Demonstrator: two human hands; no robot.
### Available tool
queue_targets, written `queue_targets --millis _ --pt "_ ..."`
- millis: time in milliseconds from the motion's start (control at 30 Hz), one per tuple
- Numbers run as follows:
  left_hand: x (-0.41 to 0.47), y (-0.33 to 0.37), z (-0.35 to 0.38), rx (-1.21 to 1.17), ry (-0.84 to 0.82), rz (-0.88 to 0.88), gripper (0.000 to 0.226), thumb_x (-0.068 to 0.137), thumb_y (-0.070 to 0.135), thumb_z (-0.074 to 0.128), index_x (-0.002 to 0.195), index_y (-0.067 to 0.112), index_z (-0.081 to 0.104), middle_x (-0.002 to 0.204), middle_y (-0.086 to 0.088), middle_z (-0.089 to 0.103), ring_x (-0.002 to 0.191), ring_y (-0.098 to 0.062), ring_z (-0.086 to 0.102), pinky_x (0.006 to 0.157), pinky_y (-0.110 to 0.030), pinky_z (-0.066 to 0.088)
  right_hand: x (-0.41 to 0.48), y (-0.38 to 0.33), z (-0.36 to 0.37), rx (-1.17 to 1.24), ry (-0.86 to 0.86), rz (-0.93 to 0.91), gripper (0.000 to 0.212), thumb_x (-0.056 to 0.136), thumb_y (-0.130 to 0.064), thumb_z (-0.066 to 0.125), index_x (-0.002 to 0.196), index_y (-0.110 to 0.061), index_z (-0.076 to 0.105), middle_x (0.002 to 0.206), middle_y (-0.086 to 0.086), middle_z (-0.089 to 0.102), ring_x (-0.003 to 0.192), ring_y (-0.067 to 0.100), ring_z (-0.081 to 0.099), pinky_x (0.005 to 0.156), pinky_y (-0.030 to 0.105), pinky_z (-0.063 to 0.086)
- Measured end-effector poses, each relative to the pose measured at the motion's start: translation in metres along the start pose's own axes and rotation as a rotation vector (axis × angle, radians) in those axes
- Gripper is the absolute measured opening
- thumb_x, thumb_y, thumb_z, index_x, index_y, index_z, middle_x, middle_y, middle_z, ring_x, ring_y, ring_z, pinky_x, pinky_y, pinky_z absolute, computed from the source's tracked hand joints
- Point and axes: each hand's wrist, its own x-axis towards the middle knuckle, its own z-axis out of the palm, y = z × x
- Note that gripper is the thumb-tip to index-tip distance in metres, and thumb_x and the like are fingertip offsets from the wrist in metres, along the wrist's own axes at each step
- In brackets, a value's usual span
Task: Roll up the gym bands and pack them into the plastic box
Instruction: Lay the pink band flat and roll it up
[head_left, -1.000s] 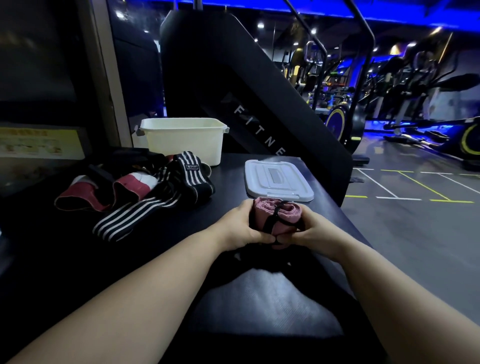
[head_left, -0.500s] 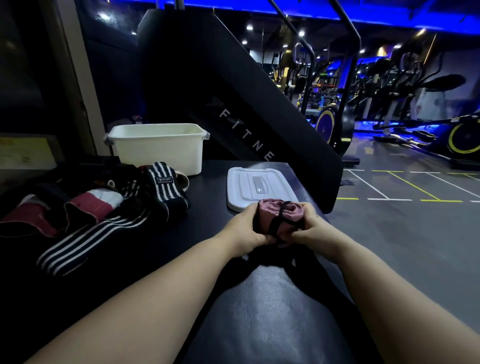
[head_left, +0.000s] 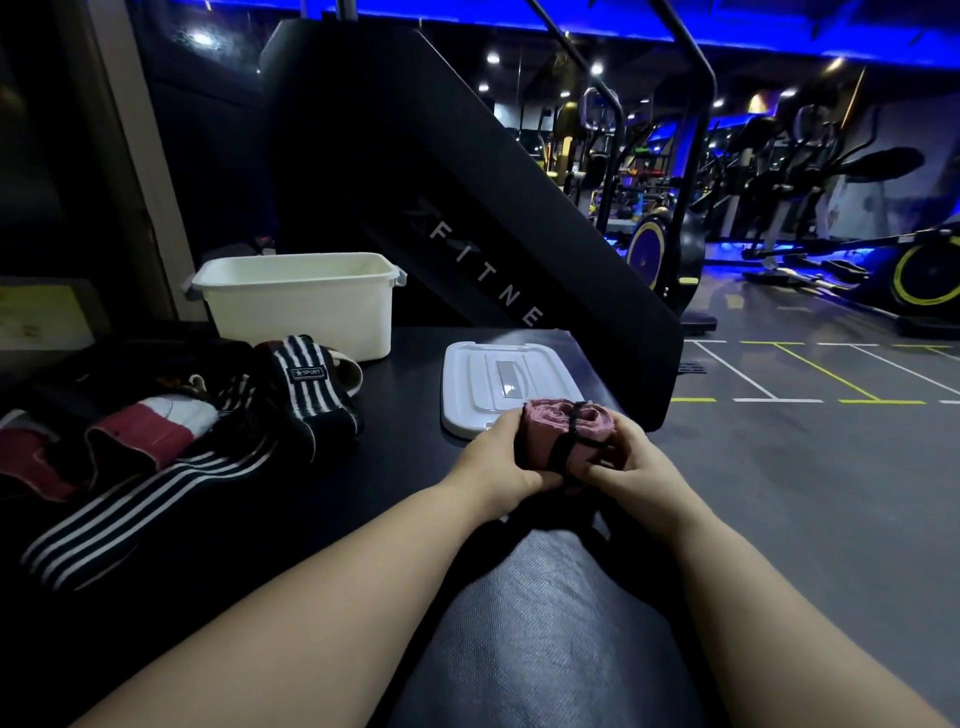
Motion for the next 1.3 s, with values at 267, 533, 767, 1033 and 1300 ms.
queue_targets --millis 267,533,767,1033,1300 --pt "0.006 -0.005 0.006 -0.037 0.013 0.011 0.069 0.074 0.023 0.082 0.134 0.028 0.047 0.115 0.009 0.062 0.107 -0.01 0.058 0.098 -0.025 0.045 0.002 0.004 -0.002 -0.04 0.007 -0.026 0.056 0.083 0.004 0.069 0.112 -0.041 0.051 0.12 -0.01 0.062 0.101 -0.006 0.062 0.089 0.018 0.048" --pt "0.007 -0.004 0.01 -0.066 0.038 0.029 0.072 0.075 0.022 0.082 0.136 0.029 0.046 0.121 0.007 0.063 0.111 -0.01 0.058 0.101 -0.027 0.044 0.005 0.007 -0.002 -0.075 -0.001 -0.046 0.059 0.085 0.004 0.067 0.121 -0.039 0.048 0.126 -0.004 0.06 0.107 -0.004 0.06 0.096 0.02 0.045" --pt "0.007 -0.004 0.011 -0.042 0.052 0.024 0.072 0.075 0.024 0.082 0.137 0.03 0.045 0.123 0.008 0.062 0.112 -0.012 0.058 0.103 -0.032 0.044 0.006 0.009 -0.003 -0.092 0.007 -0.026 0.063 0.085 0.002 0.066 0.128 -0.038 0.044 0.127 -0.008 0.06 0.104 -0.009 0.06 0.09 0.014 0.046" --pt "0.003 0.001 0.012 0.001 0.082 0.007 0.07 0.075 0.027 0.081 0.136 0.026 0.046 0.122 0.007 0.062 0.11 -0.012 0.058 0.099 -0.027 0.044 0.005 0.013 -0.002 -0.097 0.05 0.022 0.069 0.085 0.002 0.067 0.142 -0.027 0.04 0.123 -0.013 0.061 0.108 -0.006 0.06 0.096 0.018 0.047" --pt "-0.018 0.001 -0.014 0.011 0.05 -0.145 0.06 0.084 0.035 0.074 0.132 0.013 0.046 0.123 0.0 0.06 0.108 -0.014 0.057 0.094 -0.025 0.042 -0.011 -0.006 0.002 -0.285 0.419 -0.063 0.058 0.078 -0.011 0.079 0.129 -0.013 0.051 0.118 0.005 0.051 0.105 0.017 0.053 0.076 0.003 0.04"
